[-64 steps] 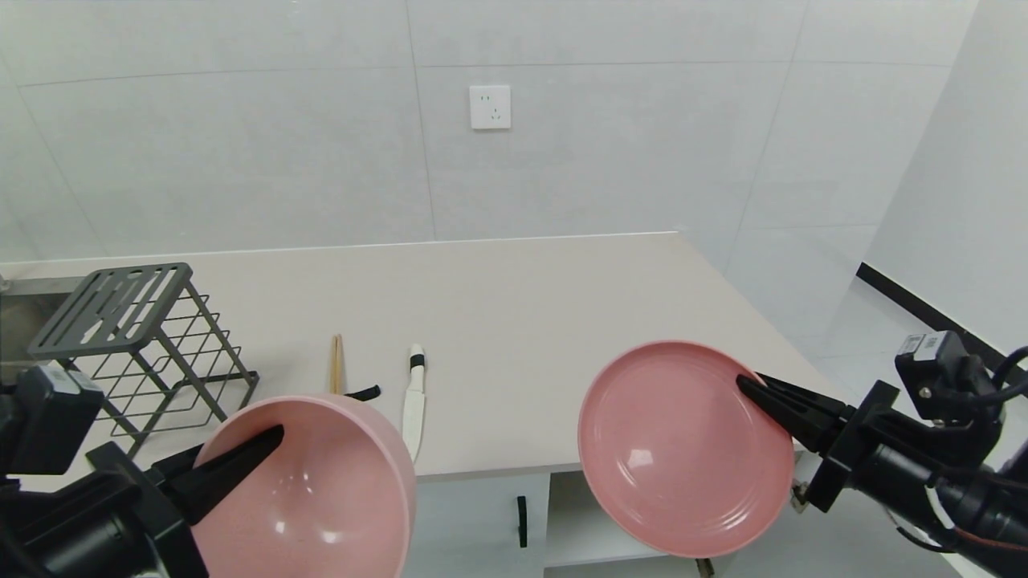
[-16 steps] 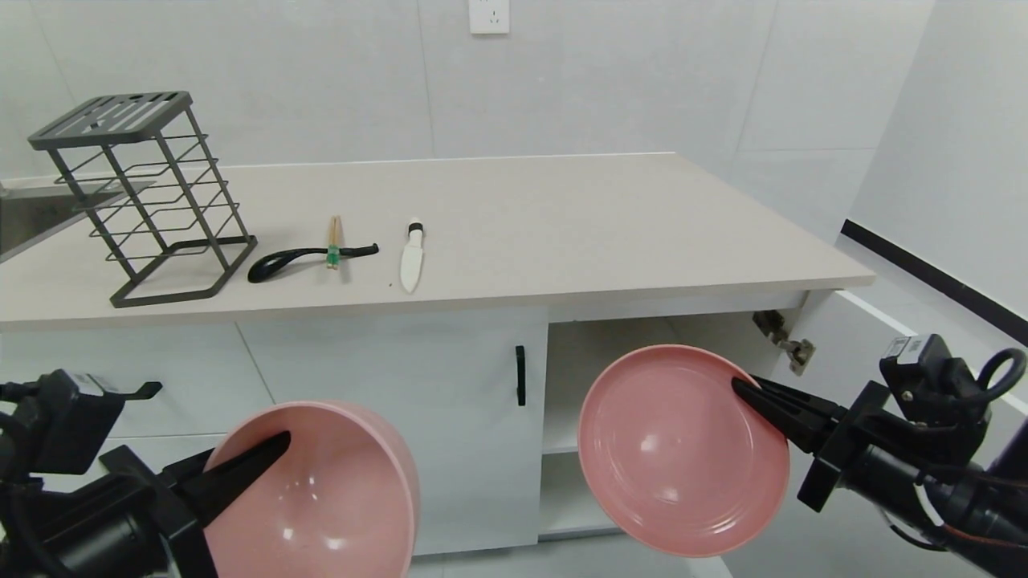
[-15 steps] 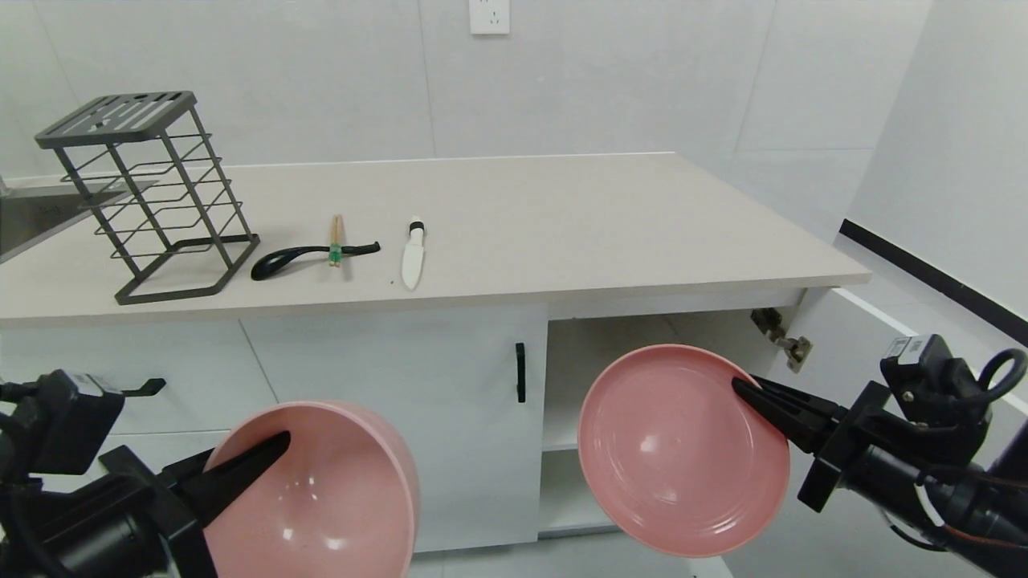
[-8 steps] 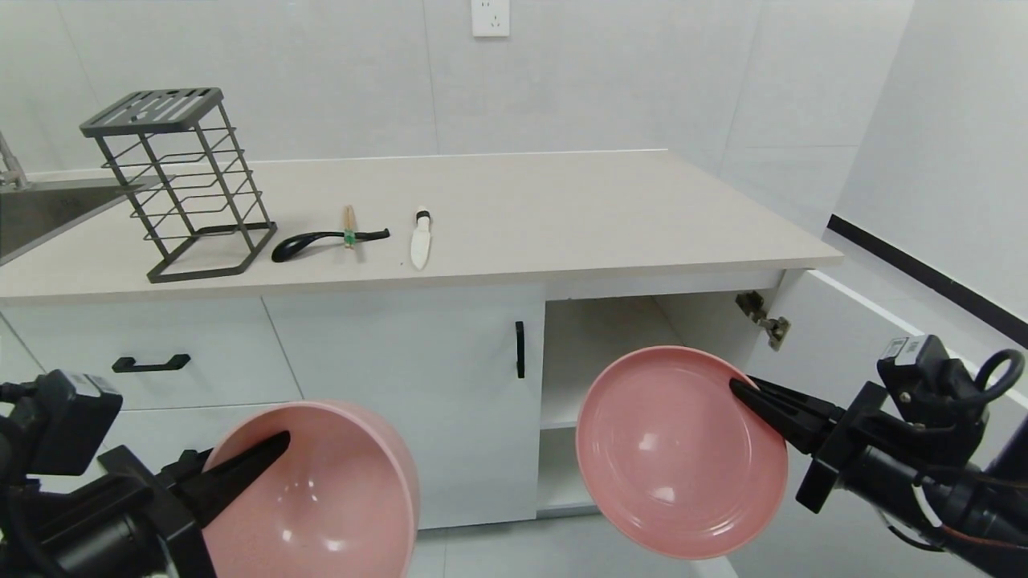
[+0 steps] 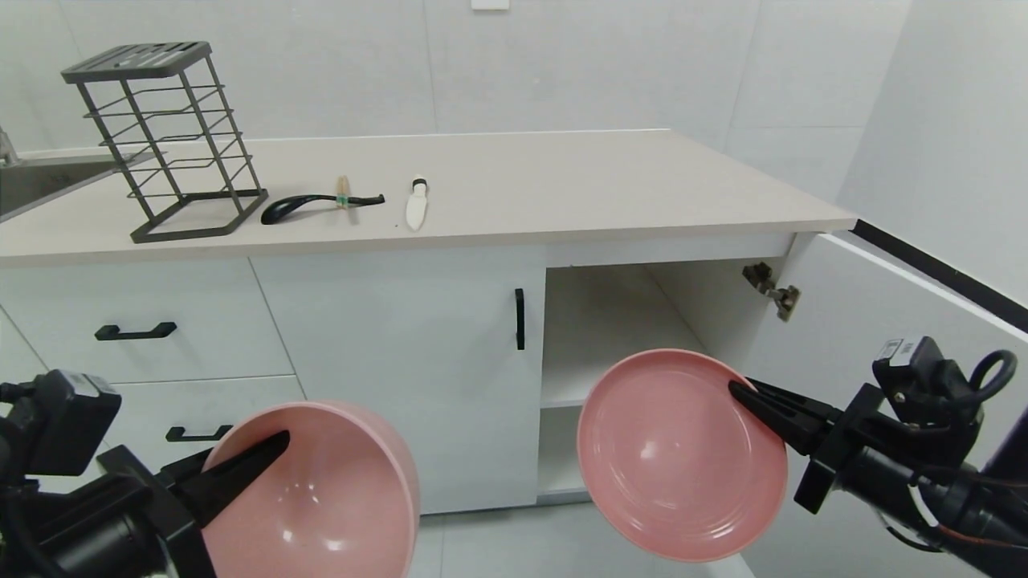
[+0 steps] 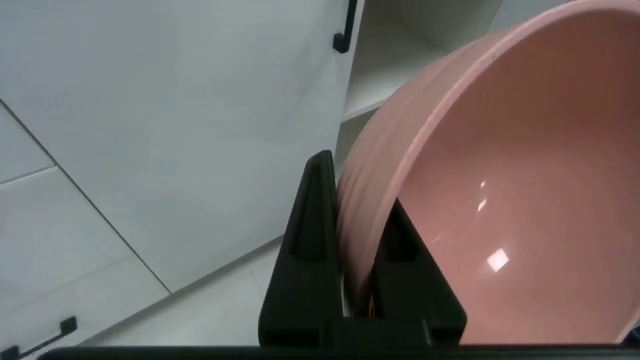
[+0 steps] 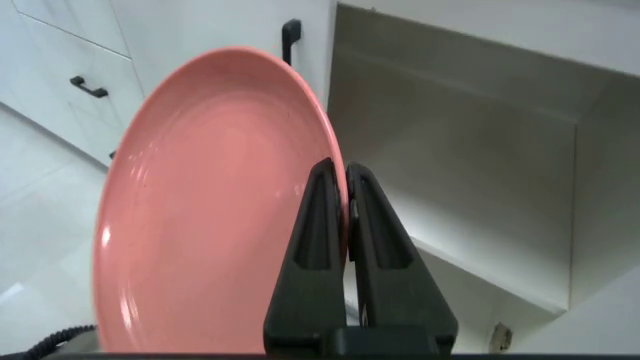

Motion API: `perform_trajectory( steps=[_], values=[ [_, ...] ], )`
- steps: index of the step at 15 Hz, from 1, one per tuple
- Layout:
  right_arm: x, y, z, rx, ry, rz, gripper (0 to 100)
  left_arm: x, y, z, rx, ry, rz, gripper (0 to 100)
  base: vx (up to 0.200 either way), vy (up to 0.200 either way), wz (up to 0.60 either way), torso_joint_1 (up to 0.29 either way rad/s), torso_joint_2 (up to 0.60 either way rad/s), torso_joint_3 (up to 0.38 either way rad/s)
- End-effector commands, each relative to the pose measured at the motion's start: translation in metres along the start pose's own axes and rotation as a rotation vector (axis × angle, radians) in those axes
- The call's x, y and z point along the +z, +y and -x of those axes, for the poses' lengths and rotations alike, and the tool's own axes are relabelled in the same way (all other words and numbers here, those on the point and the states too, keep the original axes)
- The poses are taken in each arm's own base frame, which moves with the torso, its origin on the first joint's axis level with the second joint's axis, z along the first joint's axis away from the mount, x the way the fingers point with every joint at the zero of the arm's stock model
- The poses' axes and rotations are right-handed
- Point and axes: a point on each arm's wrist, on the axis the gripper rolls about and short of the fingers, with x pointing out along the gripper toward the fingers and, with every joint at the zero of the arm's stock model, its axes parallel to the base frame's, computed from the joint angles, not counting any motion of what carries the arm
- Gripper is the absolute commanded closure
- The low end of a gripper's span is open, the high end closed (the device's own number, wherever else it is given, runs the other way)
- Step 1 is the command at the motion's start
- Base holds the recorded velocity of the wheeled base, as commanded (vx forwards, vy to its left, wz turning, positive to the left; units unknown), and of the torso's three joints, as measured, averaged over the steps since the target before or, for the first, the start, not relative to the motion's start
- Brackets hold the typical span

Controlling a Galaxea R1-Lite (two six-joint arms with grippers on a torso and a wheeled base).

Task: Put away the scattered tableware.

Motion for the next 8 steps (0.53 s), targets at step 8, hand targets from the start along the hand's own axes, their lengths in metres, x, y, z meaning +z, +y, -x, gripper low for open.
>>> perform_trajectory(
  steps=[8],
  values=[
    [-0.033, -0.016, -0.04, -0.029, 0.131, -0.038, 100, -0.001, -0.001, 0.0, -0.014, -0.007, 0.016, 100, 0.0, 0.0, 0.0, -0.142, 0.28, 0.095]
  ],
)
